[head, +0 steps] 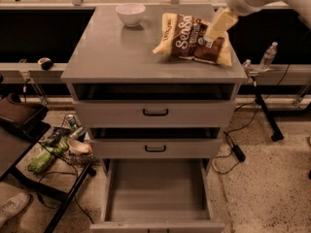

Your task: Pick brown chip bag from bottom drawer and place on counter

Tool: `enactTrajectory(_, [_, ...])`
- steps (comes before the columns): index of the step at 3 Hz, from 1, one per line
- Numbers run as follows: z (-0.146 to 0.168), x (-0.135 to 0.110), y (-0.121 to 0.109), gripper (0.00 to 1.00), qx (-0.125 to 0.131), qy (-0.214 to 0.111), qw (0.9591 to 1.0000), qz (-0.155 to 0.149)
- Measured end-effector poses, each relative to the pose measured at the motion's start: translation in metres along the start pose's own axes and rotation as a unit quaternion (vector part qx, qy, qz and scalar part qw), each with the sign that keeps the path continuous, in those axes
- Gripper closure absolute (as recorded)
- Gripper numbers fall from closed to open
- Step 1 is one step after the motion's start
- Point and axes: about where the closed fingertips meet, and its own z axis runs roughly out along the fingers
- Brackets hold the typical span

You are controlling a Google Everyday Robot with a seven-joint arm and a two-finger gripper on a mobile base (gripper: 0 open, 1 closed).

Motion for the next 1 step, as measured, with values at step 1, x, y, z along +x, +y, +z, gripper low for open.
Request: enactTrajectory(1, [-0.1051,-0.0106,-0.0205,0.00,0.088,0.006,0.9958,0.024])
